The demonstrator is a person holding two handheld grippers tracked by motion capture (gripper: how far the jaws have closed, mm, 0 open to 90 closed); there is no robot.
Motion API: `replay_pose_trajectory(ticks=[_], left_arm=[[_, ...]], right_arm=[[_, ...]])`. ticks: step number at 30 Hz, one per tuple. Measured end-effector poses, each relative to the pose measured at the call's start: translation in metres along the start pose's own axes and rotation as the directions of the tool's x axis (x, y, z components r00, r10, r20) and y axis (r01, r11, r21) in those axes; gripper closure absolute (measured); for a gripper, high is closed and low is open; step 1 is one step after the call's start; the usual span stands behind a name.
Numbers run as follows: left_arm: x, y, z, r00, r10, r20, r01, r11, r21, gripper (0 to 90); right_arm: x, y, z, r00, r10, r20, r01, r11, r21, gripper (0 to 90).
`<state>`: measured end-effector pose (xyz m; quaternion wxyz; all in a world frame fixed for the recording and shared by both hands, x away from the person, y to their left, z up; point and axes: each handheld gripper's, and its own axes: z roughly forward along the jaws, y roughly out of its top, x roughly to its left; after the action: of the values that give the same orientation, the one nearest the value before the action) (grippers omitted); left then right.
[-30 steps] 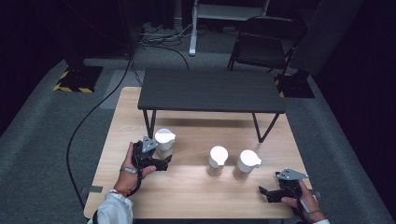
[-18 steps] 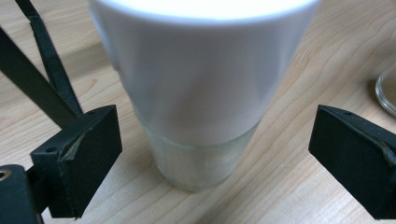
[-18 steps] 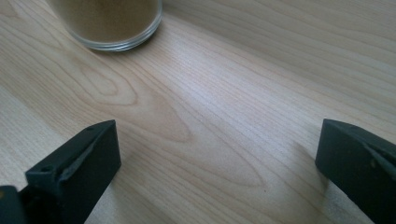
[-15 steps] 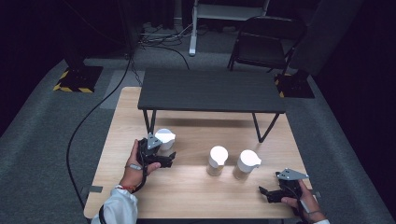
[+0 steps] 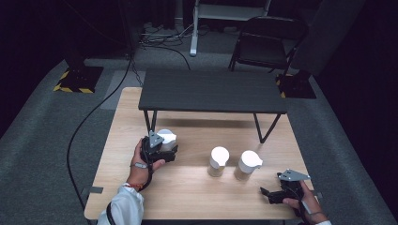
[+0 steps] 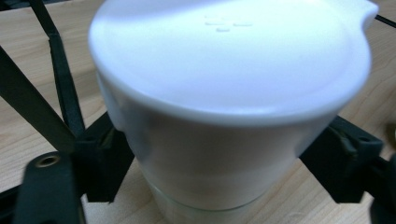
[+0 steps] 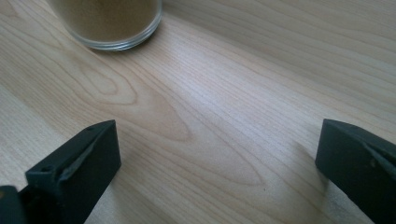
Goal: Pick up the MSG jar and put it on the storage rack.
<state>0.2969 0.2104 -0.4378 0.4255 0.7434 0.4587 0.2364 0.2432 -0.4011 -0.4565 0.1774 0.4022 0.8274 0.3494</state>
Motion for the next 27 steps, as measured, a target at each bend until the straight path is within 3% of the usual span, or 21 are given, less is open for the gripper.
replay_pose_trajectory(ticks=[4, 15, 27], left_arm=[[0.001, -0.001, -0.001, 0.9997, -0.021, -0.014, 0.021, 0.9998, -0.008, 29.1], [-0.009, 0.000, -0.003, 0.9987, -0.003, -0.052, 0.003, 0.9999, -0.012, 30.1], [-0.009, 0.002, -0.005, 0.9989, -0.005, -0.046, 0.004, 0.9999, -0.016, 30.2]], right_arm=[[0.000, 0.000, 0.000, 1.0000, 0.000, 0.000, 0.000, 1.000, 0.000, 0.0], [0.000, 0.000, 0.000, 1.0000, -0.001, 0.000, 0.001, 1.000, 0.000, 0.0], [0.000, 0.000, -0.001, 1.0000, -0.001, -0.001, 0.001, 1.000, 0.001, 0.0]])
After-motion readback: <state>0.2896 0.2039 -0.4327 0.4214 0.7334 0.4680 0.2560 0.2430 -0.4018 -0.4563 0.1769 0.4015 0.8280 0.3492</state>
